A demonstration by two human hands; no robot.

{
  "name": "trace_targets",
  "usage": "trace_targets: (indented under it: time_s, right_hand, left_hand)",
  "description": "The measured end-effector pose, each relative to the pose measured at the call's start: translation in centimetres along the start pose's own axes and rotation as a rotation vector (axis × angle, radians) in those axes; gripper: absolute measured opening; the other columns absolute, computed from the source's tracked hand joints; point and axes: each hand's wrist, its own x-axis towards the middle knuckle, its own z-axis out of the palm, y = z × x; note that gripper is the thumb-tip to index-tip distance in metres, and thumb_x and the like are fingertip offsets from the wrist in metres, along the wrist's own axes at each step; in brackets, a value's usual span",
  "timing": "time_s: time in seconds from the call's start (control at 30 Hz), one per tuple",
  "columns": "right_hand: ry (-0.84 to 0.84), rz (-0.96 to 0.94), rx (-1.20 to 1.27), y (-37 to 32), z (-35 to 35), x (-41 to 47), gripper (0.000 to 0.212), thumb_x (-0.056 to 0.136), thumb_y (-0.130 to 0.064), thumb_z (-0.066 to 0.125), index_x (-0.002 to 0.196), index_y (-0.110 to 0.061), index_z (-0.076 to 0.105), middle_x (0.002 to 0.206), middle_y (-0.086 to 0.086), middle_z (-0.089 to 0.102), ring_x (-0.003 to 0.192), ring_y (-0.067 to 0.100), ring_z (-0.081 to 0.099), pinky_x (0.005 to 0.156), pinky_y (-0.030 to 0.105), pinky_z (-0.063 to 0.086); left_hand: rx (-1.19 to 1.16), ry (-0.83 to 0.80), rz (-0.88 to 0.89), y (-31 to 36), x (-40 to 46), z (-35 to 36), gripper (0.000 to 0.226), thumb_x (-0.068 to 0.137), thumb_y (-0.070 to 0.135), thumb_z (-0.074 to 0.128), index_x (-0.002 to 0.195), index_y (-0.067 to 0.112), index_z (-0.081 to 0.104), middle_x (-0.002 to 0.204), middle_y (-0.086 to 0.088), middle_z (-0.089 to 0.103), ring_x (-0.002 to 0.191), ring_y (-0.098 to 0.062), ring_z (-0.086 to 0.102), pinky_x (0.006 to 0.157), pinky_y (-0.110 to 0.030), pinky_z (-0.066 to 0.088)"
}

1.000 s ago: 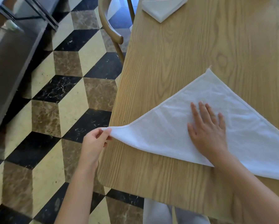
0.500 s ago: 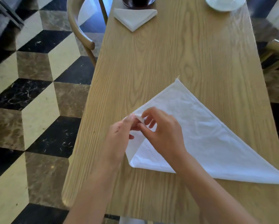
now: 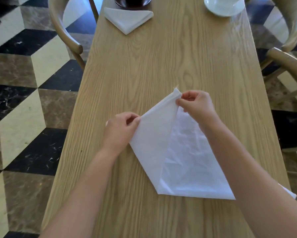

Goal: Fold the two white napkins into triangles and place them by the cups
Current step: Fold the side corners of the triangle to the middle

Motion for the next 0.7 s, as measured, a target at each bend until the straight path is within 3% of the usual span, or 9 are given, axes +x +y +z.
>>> trace_targets:
  time_s: [0.07,0.13,0.2,0.3,0.43,0.6,0.7]
  right_hand:
    - [0.004,0.005,-0.069,0.4,-0.1,1.5,0.006,0.079,-0.007,0.064,0.076,-0.009,0.068,0.061,-0.007,0.057,0.049,-0.002,0.048,0.058,0.017,0.043]
    - [0.018,-0.001,-0.159,1.0,0.0,2.7,0.007,0.080,-0.016,0.064,0.074,-0.017,0.068,0.063,-0.009,0.059,0.063,0.007,0.055,0.075,0.030,0.048]
    - [0.061,-0.032,-0.283,1.4,0.3,3.5,0.011,0.082,-0.025,0.063,0.074,-0.020,0.068,0.066,-0.011,0.061,0.076,0.014,0.061,0.091,0.037,0.043]
    - [0.117,-0.063,-0.417,1.7,0.7,4.5,0.016,0.084,-0.032,0.059,0.072,-0.022,0.064,0.064,-0.013,0.058,0.077,0.015,0.058,0.085,0.030,0.024]
    - [0.107,-0.046,-0.520,2.0,0.9,5.8,0.013,0.081,-0.032,0.060,0.075,-0.022,0.066,0.069,-0.012,0.058,0.077,0.014,0.054,0.082,0.032,0.023]
    - [0.131,-0.052,-0.583,2.1,1.3,6.1,0.015,0.082,-0.035,0.058,0.079,-0.022,0.064,0.071,-0.011,0.058,0.080,0.016,0.056,0.080,0.032,0.024]
    - [0.291,-0.303,-0.687,2.6,1.7,5.3,0.025,0.083,-0.031,0.056,0.106,-0.020,0.060,0.104,-0.002,0.061,0.100,0.020,0.056,0.083,0.034,0.028]
  left_hand:
    - [-0.018,0.068,-0.006,-0.5,0.0,0.0,0.012,0.086,0.022,0.061,0.081,0.021,0.072,0.080,0.012,0.070,0.080,-0.006,0.064,0.086,-0.040,0.050]
    - [-0.019,0.108,-0.022,-0.8,-0.3,0.2,0.011,0.086,0.024,0.063,0.084,0.022,0.073,0.081,0.015,0.070,0.081,-0.002,0.064,0.088,-0.040,0.050]
    - [0.015,0.140,-0.014,-1.3,-0.5,0.5,0.011,0.086,0.027,0.063,0.087,0.024,0.074,0.081,0.018,0.069,0.083,-0.002,0.064,0.090,-0.045,0.047]
    - [0.068,0.193,0.041,-1.9,-0.6,1.0,0.009,0.086,0.025,0.063,0.087,0.024,0.072,0.080,0.017,0.066,0.082,-0.006,0.060,0.083,-0.038,0.049]
    - [0.080,0.250,0.090,-2.8,-0.7,1.5,0.006,0.085,0.015,0.066,0.086,0.019,0.070,0.084,0.005,0.064,0.078,-0.005,0.057,0.070,-0.012,0.044]
    - [0.112,0.264,0.105,-3.2,-0.6,1.8,0.006,0.084,0.012,0.067,0.087,0.016,0.071,0.084,0.005,0.062,0.079,-0.010,0.058,0.072,-0.021,0.047]
    - [0.125,0.269,0.105,-3.0,-0.6,1.9,0.005,0.084,0.013,0.066,0.087,0.014,0.070,0.085,0.005,0.061,0.080,-0.013,0.057,0.073,-0.026,0.048]
